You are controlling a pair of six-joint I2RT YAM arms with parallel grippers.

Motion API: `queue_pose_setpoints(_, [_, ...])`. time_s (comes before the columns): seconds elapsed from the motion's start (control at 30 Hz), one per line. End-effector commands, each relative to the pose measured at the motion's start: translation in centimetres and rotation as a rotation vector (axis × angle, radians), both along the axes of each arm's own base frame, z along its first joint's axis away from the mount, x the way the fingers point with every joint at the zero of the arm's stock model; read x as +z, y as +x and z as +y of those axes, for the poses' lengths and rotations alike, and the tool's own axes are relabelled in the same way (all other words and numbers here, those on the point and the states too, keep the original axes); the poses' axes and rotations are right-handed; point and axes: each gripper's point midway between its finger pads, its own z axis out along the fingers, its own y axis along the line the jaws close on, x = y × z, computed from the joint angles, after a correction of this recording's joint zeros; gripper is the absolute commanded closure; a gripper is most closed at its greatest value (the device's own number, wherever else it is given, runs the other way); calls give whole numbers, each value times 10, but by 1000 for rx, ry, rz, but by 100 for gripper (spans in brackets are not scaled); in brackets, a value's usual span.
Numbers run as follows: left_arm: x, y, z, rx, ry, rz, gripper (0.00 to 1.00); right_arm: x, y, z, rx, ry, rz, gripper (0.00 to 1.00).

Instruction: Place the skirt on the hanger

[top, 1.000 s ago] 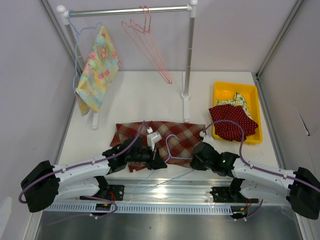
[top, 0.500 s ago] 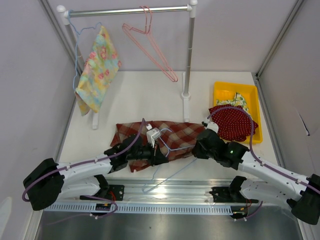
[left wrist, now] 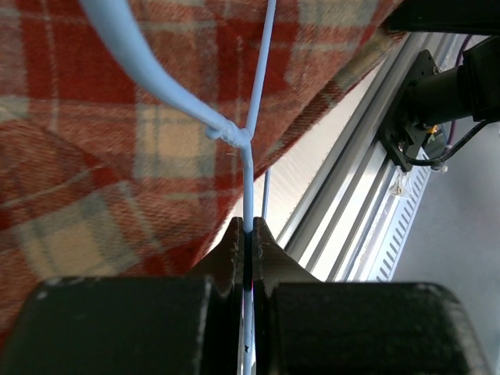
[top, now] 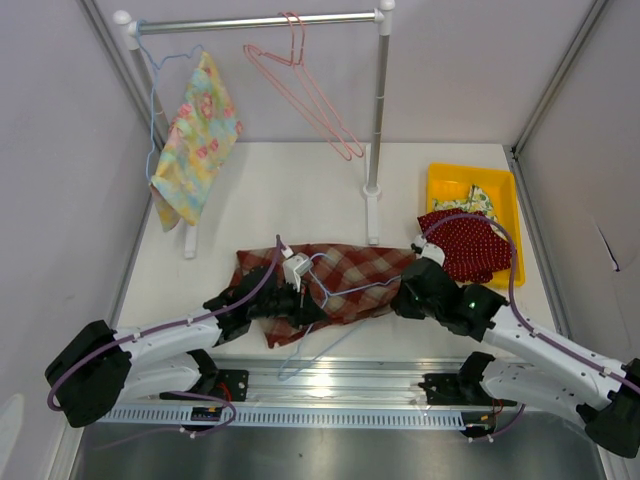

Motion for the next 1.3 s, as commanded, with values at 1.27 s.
queue_pose_setpoints(1.27, [-19, 34, 22, 131, 168, -111, 100, 38, 35, -48, -115, 48, -28, 47])
